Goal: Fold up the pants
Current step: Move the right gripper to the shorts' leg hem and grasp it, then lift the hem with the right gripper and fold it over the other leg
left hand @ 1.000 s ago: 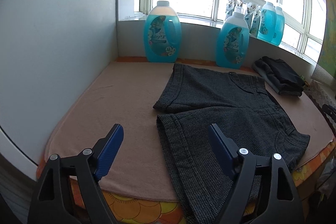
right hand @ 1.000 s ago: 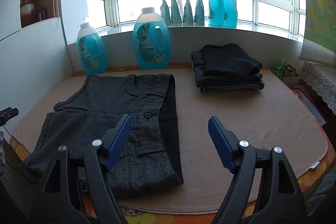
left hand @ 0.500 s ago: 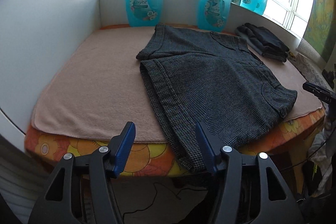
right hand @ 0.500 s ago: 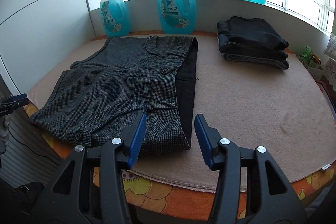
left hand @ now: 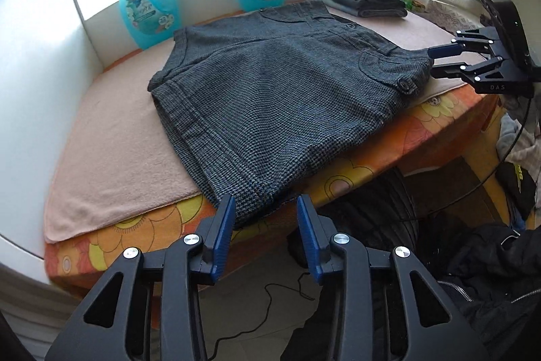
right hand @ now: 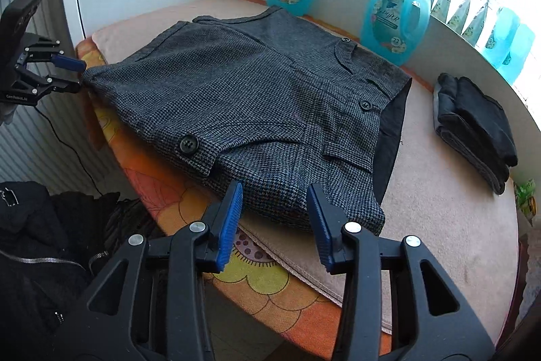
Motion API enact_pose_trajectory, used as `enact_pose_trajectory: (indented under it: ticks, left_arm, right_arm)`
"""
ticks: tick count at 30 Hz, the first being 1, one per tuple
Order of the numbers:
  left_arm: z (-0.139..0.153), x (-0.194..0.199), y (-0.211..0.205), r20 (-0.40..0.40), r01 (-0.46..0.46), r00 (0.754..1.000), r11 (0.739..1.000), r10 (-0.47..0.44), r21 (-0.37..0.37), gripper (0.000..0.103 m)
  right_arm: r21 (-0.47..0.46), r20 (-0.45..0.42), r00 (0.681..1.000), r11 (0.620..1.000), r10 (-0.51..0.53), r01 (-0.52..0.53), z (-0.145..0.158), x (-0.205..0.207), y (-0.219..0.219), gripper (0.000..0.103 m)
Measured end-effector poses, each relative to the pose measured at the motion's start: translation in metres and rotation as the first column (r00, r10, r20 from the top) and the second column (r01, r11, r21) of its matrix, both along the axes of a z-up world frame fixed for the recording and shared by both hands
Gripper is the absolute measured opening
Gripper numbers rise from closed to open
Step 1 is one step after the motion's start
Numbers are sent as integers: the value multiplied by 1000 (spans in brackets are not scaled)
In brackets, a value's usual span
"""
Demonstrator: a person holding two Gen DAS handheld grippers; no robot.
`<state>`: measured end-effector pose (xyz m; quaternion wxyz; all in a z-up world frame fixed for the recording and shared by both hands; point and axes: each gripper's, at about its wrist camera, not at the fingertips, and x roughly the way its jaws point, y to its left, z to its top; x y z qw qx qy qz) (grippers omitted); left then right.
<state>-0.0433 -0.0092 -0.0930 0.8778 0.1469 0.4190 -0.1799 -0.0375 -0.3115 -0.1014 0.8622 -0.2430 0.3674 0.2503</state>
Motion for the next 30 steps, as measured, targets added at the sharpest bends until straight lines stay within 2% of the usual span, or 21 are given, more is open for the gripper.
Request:
enact_pose_trajectory:
  ticks: [4, 8, 12, 17, 19, 20, 22, 24, 25, 27, 30]
  left_arm:
    - [-3, 1, -12, 1, 67, 998, 996, -67, 57, 36]
    - [-14, 10, -18, -16, 96, 995, 987, -94, 132, 36]
    - [-20, 19, -15, -47, 108, 994, 985, -103, 132, 36]
    - [-25, 20, -18, -42, 131, 991, 979, -126, 155, 32]
    - [-25, 21, -16, -44, 131, 991, 981, -126, 146, 30]
    - [-24, 21, -15, -46, 129, 991, 982, -124, 139, 29]
    - [-23, 21, -14, -46, 130, 991, 983, -125, 133, 29]
    - [-25, 18, -17, -28, 137, 991, 978, -134, 158, 32]
    - [-26, 16, -18, -21, 142, 990, 975, -141, 170, 33]
    - [-30, 13, -22, -16, 157, 987, 967, -157, 199, 40]
    - [-32, 14, -24, -7, 154, 988, 965, -156, 212, 39]
  right_arm:
    - [-92, -18, 997, 993, 75, -76, -7, 1, 12, 42]
    - [-157, -47, 989, 977, 140, -145, -14, 3, 22, 42]
    - [-196, -68, 982, 963, 174, -184, -18, 3, 26, 42]
    - [-216, -81, 981, 957, 179, -192, -22, 7, 29, 42]
    - [-229, -86, 979, 953, 185, -200, -25, 7, 31, 33]
    - [-236, -86, 979, 951, 185, -200, -27, 8, 32, 25]
    - [-246, -78, 981, 950, 179, -193, -27, 9, 33, 20]
    - [-235, -73, 983, 955, 167, -179, -23, 11, 32, 10]
    - [-220, -73, 985, 961, 154, -166, -19, 13, 30, 9]
    - [-190, -64, 989, 971, 136, -146, -11, 16, 27, 6]
    - [-181, -36, 993, 976, 114, -118, -4, 18, 26, 4]
